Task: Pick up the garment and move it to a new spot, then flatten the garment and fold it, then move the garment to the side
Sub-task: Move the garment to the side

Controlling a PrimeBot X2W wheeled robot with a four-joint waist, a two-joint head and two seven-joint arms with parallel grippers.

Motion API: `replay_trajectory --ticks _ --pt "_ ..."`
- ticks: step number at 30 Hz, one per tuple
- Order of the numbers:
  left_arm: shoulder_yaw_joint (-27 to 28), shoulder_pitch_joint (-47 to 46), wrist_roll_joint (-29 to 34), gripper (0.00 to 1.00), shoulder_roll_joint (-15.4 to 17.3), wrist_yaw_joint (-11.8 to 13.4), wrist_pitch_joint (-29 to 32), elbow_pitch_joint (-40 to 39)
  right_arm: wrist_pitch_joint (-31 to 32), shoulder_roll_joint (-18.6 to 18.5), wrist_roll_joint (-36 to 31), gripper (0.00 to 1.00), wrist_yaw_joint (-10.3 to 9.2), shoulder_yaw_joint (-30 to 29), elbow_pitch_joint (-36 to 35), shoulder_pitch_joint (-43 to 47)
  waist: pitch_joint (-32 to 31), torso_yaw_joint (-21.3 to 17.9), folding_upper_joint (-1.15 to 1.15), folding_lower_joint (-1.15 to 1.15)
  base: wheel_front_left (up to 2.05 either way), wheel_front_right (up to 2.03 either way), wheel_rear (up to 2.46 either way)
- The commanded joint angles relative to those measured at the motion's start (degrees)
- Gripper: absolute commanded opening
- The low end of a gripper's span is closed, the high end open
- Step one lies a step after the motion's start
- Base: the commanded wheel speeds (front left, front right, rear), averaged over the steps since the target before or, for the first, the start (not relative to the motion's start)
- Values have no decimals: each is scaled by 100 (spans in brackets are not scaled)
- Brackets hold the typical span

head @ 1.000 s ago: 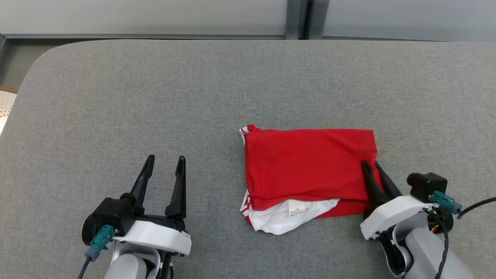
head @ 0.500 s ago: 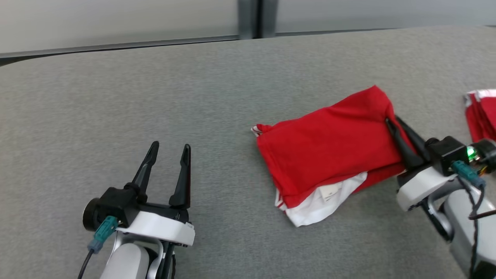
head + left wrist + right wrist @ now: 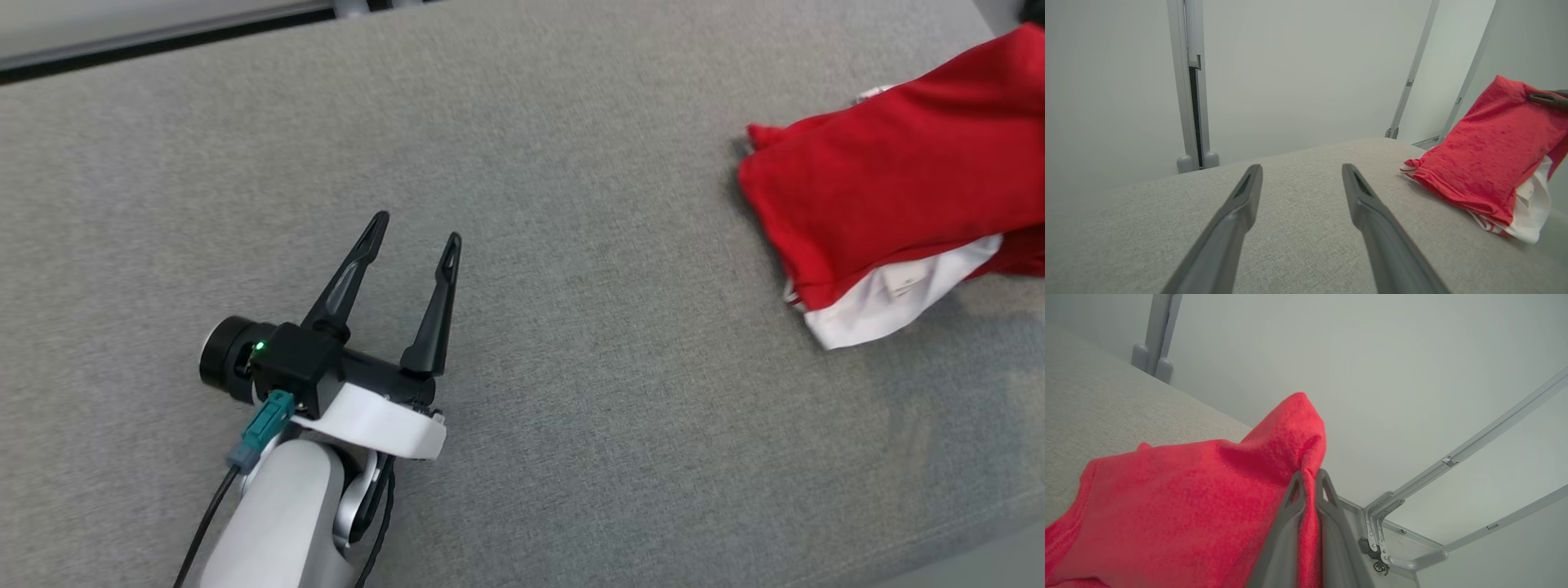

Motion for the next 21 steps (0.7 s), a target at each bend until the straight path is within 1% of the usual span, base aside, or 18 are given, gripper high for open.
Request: replay_trajectory --ticks 1,4,7,12,17,19,20,21 --pt "-42 -177 68 100 26 -37 -6 -8 -4 -99 51 0 -6 -100 96 -133 328 -252 0 0 0 0 0" --pt "-123 -356 153 100 27 -66 -6 -50 -3 -229 36 0 -6 -351 349 -273 549 -330 0 0 0 0 0" --pt "-204 -501 254 100 26 -100 -6 -44 -3 -279 -160 0 -7 -701 583 -437 766 -376 0 0 0 0 0" --pt "-260 -698 336 100 26 -146 -6 -63 -3 -145 -431 0 -6 -1416 996 -570 1093 -343 0 0 0 0 0" --pt "-276 -791 345 100 29 -162 0 -19 -3 -22 -553 0 -7 -1719 1293 -586 1328 -263 0 0 0 0 0" --pt "-285 -782 348 100 37 -168 1 12 -3 8 -593 0 -7 -1791 1657 -576 1380 -220 0 0 0 0 0" --pt "-291 -793 357 100 39 -168 2 24 -3 14 -620 15 -7 -1850 1761 -635 1398 -197 0 0 0 0 0" --pt "-264 -805 332 100 55 -132 6 28 -3 81 -678 100 -7 -1963 1949 -685 1421 -161 0 0 0 0 0"
